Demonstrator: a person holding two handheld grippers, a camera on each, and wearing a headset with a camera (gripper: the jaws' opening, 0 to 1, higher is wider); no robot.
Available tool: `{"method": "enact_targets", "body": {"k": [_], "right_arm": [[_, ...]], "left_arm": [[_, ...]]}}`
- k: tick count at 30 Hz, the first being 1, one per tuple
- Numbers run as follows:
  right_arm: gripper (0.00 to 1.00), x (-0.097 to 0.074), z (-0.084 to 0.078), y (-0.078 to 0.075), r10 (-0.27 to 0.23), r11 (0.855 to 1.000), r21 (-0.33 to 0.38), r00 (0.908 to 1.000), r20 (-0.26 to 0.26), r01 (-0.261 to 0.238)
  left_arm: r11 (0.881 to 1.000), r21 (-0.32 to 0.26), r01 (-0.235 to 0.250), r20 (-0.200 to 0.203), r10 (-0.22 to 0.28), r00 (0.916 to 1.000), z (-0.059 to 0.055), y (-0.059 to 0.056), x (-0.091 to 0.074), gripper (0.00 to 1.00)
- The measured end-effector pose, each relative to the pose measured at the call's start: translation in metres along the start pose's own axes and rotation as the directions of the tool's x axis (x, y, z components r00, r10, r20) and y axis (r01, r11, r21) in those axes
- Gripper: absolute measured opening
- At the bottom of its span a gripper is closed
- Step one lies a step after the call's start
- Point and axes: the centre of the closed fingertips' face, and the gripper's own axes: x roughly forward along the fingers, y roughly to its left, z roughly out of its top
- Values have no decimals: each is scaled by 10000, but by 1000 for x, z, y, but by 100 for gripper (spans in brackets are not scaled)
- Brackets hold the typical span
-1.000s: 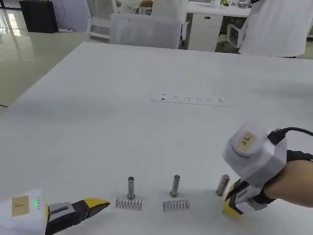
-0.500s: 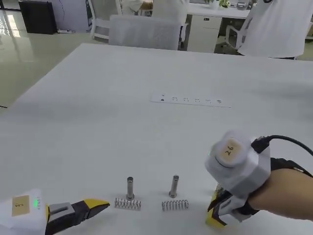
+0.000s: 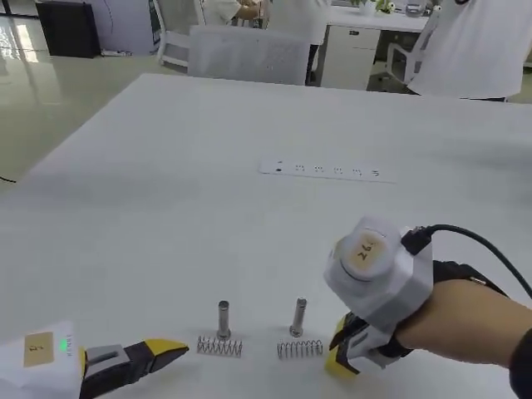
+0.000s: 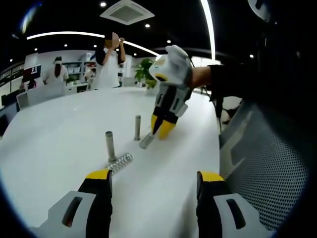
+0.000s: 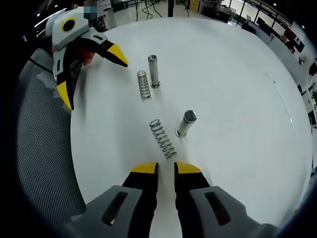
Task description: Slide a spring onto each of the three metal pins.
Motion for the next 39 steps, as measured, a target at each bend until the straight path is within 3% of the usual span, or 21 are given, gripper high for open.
{"method": "enact_targets", "body": {"k": [13, 21, 29, 39], "right_arm": [[12, 11, 13, -1, 146, 9970, -756, 9999, 38, -143], [10, 11, 13, 1, 241, 9972, -710, 9997, -8, -241], [9, 8, 11, 16, 521, 9971, -564, 9986, -11, -520], [9, 5, 17, 35, 647, 9950, -778, 9975, 274, -624]], "left_arm": [[10000, -27, 41, -67, -41, 10000, -1, 0, 0, 64], [9999, -19, 104, -105, -104, 9999, -1, -1, 1, 63], [9996, 57, 279, -151, -279, 9995, -1, -5, 2, 61], [9953, 396, 889, -470, -870, 9951, -4, -14, 9, 56]]}}
